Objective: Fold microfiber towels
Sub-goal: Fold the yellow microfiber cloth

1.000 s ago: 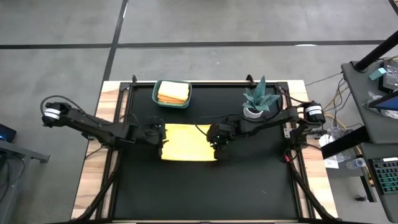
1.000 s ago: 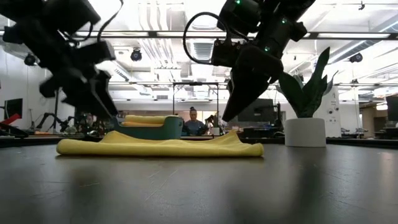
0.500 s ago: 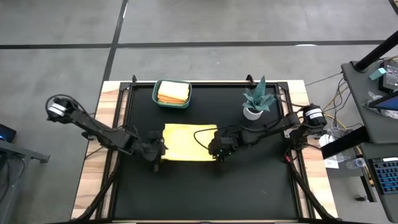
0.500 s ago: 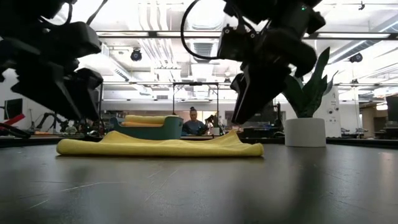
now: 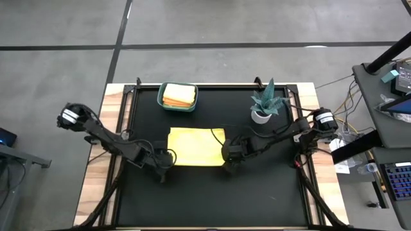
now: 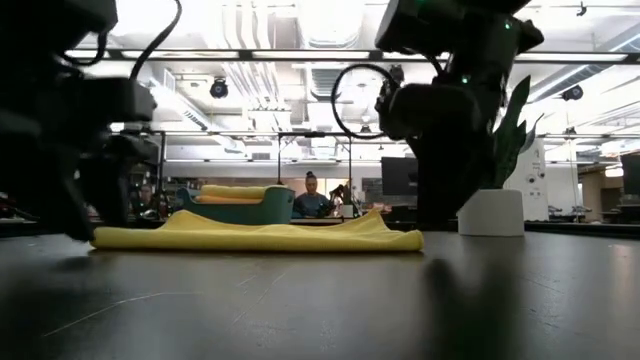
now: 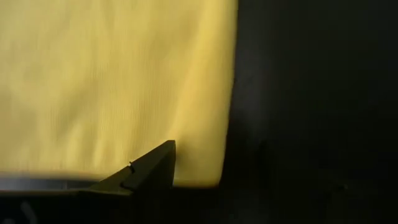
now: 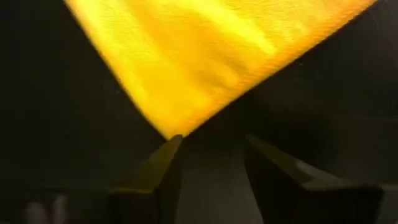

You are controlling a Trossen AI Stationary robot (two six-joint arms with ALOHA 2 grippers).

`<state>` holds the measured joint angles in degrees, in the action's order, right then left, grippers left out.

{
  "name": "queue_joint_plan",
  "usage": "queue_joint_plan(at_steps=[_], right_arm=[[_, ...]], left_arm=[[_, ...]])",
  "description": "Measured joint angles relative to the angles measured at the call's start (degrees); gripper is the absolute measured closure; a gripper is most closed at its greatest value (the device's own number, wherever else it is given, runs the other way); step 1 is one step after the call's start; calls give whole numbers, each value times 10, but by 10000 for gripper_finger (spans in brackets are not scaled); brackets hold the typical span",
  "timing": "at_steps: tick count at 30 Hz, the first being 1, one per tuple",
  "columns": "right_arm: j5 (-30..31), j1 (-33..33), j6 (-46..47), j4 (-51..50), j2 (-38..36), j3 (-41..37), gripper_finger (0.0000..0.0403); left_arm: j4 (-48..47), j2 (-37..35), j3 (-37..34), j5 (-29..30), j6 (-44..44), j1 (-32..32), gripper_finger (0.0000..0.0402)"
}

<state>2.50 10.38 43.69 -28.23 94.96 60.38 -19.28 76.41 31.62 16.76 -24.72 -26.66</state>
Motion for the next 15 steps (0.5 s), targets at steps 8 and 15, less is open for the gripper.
queue_joint_plan(at_steps=[8,15], right_arm=[[47,24,-127,58,0,-30,187],[126,48,-176,92,0,-43,184]], left_arm=[[-47,15,1,32,-23,-34,178],[-51,15,3,61,-4,-41,178]])
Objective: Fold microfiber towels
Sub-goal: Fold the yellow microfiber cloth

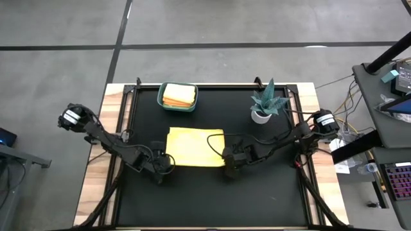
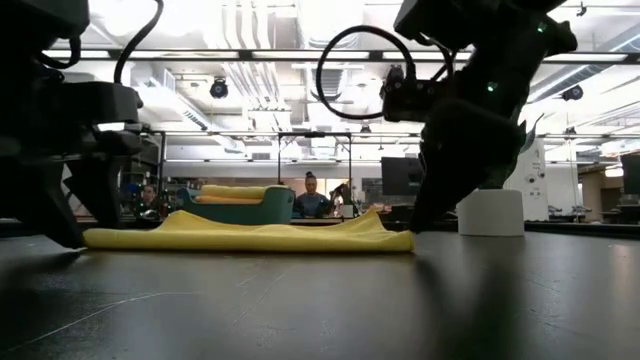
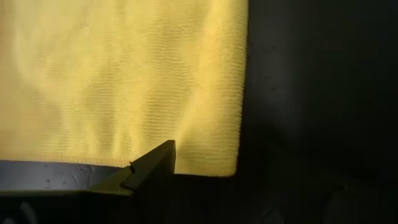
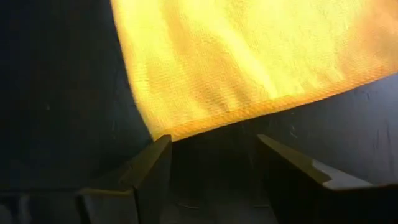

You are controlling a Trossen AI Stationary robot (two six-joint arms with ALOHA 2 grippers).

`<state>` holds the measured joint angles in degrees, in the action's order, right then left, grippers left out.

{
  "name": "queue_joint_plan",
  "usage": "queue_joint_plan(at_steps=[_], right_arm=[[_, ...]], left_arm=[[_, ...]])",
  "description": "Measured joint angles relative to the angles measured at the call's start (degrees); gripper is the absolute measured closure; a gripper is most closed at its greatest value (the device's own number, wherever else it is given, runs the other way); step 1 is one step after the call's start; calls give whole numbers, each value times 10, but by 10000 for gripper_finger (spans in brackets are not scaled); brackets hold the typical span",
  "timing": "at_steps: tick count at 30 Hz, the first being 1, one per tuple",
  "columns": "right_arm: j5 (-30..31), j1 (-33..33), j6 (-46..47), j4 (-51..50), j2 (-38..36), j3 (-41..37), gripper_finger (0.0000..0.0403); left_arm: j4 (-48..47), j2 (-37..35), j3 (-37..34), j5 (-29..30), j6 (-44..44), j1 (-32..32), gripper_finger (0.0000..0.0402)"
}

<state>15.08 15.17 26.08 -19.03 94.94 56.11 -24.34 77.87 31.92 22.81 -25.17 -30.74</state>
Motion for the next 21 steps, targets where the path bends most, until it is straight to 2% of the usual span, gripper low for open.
queue_joint_plan(at_steps=[6,10,13,18,21], right_arm=[[29,20,-49,21,0,-11,184],[81,19,13,22,1,-13,184],[80,13,36,24,1,-13,184],[69,15,7,35,1,-13,184],[70,9,33,35,1,-13,184]], left_arm=[[14,12,0,30,0,-1,178],[20,21,1,33,0,-1,178],[27,23,1,32,0,-1,178],[29,23,1,31,0,-1,178],[29,23,1,30,0,-1,178]])
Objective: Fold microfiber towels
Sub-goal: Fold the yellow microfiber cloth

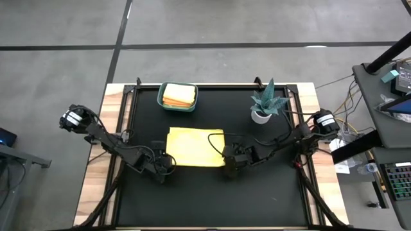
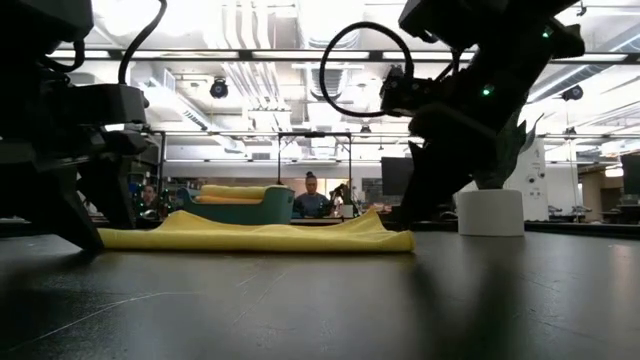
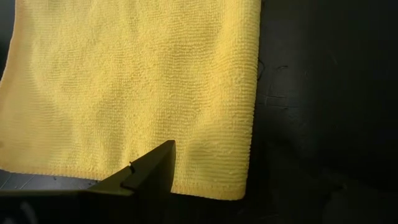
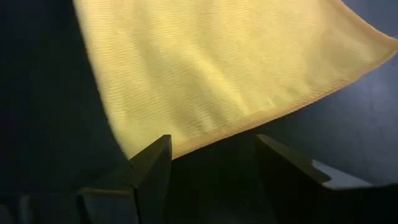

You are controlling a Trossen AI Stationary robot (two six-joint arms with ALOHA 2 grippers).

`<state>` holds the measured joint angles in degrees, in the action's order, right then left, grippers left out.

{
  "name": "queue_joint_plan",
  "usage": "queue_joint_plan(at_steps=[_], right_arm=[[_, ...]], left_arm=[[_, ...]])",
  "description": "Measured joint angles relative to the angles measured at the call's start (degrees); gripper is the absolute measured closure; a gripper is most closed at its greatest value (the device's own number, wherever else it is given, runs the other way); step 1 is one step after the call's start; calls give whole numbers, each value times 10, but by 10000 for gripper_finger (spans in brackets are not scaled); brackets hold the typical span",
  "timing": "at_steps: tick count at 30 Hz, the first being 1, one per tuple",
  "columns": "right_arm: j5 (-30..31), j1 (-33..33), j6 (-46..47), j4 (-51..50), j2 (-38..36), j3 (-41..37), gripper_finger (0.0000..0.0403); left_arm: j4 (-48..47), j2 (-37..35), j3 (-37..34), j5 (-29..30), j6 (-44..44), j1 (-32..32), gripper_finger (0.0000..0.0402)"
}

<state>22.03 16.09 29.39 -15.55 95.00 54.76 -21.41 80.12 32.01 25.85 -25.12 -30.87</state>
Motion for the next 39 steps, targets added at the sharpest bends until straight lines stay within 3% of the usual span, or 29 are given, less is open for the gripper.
queue_joint_plan(at_steps=[16,29,34,39], right_arm=[[2,3,-61,7,0,-1,184],[1,-45,171,9,0,-7,184],[-11,-70,226,11,0,-7,184],[-25,-84,236,13,0,-7,184]], left_arm=[[4,0,-1,0,0,0,185],[9,1,-2,-4,1,0,334],[14,1,-2,-4,1,0,345],[14,1,-2,-5,1,0,329]])
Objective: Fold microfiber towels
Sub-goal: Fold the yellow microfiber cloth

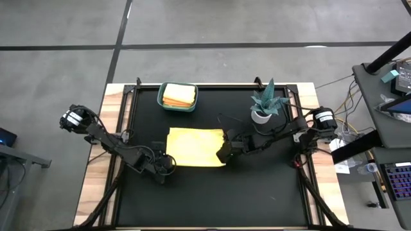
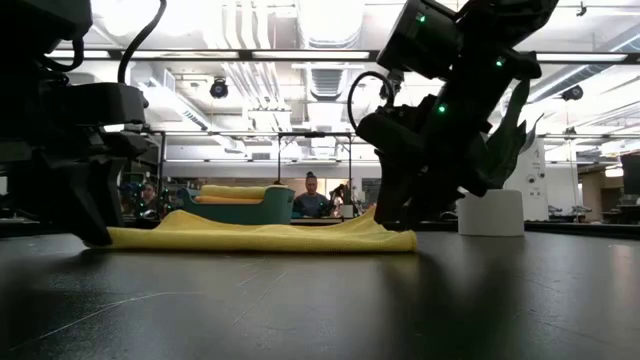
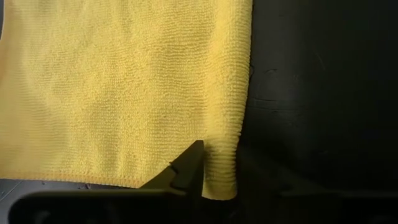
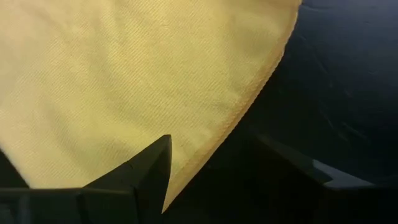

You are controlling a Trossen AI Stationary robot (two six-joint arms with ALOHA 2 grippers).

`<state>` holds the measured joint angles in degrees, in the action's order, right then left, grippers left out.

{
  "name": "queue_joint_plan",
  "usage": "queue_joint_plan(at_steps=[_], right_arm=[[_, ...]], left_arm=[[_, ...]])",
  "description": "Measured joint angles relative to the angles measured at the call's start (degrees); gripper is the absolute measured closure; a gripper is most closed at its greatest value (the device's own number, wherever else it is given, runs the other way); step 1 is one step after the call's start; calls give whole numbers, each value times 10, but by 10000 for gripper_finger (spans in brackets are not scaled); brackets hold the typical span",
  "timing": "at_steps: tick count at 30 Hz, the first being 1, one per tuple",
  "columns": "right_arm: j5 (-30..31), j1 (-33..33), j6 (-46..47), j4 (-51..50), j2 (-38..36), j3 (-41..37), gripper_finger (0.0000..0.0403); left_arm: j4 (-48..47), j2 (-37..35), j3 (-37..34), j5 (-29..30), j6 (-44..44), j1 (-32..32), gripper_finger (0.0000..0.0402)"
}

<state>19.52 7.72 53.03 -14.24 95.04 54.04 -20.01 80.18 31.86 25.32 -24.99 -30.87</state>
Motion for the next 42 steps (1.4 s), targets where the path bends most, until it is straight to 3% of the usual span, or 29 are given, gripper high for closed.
queue_joint_plan(at_steps=[12,22,26,34,38,42], right_arm=[[-21,-10,0,50,36,-1,184],[-54,-18,-11,141,45,-8,186],[-45,-20,-10,158,45,-10,225],[-33,-21,-68,194,45,-21,380],[-30,-23,-84,163,35,-21,390],[-28,-28,-92,106,8,-21,393]], left_arm=[[1,0,0,-1,-1,0,274],[2,0,0,-1,-1,0,269],[2,0,0,-1,-1,0,269],[-20,-4,6,-12,-1,0,269],[-85,-18,26,-24,-1,0,269],[-92,-40,25,-24,6,0,269]])
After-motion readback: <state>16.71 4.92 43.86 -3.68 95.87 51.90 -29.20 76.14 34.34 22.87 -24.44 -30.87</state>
